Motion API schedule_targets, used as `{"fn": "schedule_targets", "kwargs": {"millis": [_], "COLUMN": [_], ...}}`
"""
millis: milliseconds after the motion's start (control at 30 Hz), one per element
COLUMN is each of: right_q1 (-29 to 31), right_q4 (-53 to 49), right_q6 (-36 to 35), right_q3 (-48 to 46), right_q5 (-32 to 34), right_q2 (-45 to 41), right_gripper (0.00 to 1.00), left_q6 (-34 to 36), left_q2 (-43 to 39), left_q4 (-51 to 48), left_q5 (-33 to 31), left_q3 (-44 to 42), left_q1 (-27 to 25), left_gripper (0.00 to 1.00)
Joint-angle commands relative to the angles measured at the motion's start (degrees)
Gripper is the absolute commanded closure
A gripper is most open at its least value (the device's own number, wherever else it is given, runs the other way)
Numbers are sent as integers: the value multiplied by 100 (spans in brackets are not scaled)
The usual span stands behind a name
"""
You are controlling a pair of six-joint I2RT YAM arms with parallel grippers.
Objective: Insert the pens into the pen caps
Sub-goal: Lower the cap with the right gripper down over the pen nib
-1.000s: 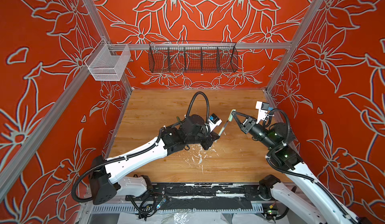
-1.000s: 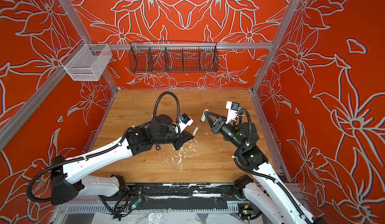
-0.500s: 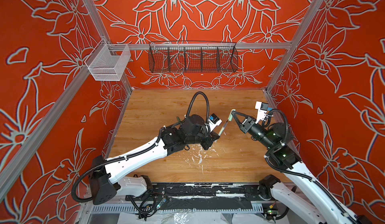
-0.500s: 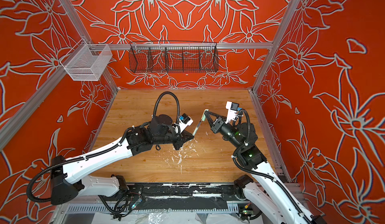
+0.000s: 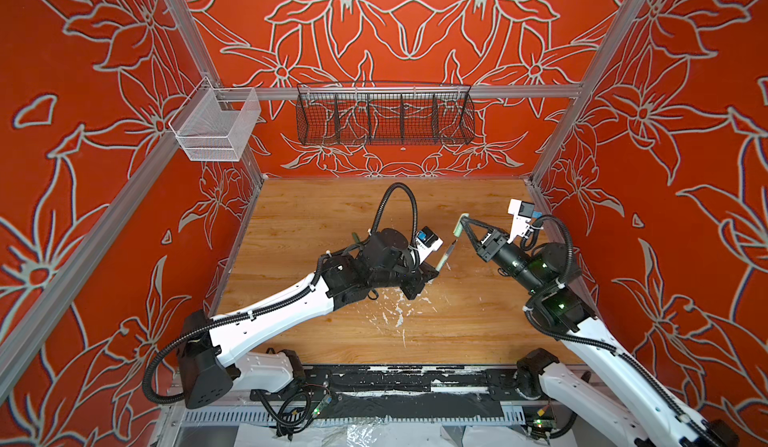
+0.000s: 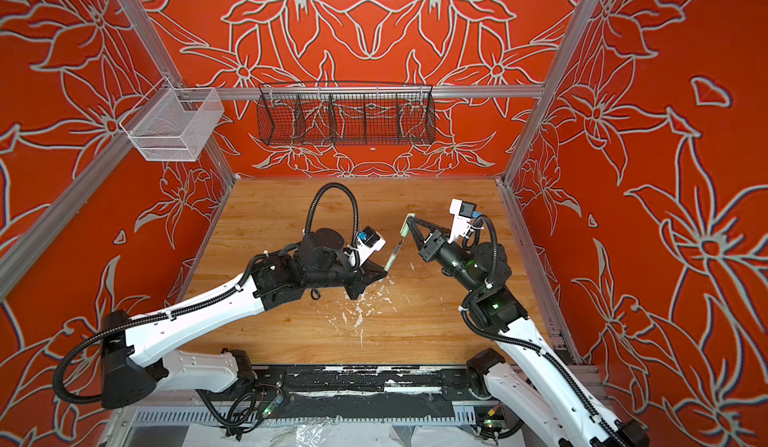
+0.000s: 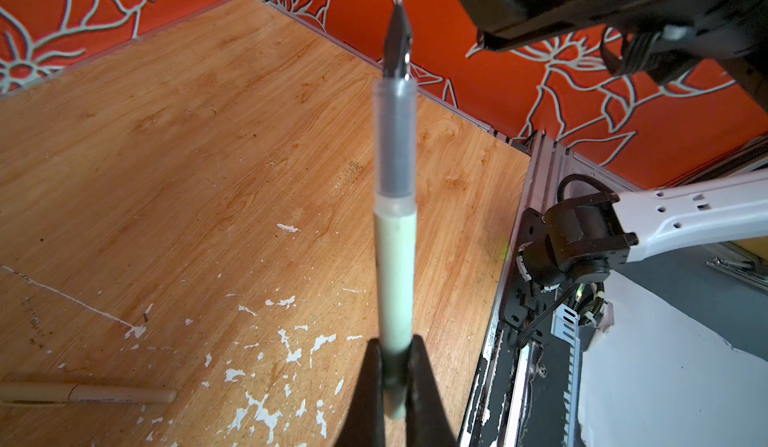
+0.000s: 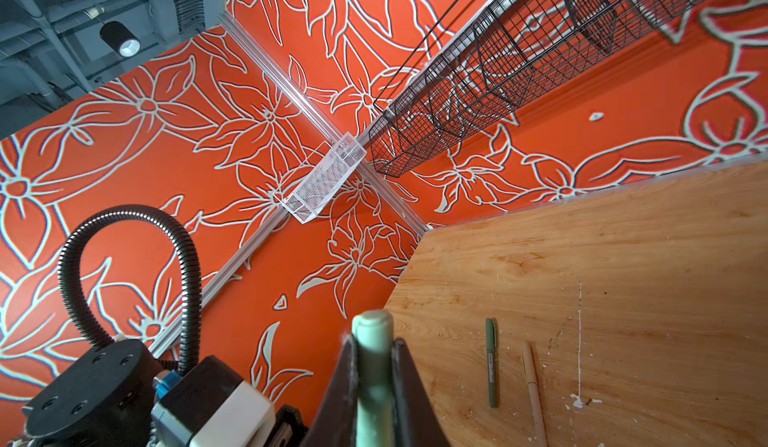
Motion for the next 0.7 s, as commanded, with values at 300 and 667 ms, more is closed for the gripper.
{"fn": "schedule_targets", "kwargs": {"millis": [300, 667], "right_q1": [41, 137], "right_q4": [2, 398], "right_q6": [43, 161], "right_q3": [-147, -166], "right_q5": [33, 43], "right_q2": [-125, 39], "right_gripper": [100, 100], "left_q6": [54, 80], "left_q2": [-91, -40], "left_q4": [62, 27], "left_q5": [15, 3], "left_q3": [-13, 20], "left_q1": [-38, -38], "left_gripper": [100, 100]}}
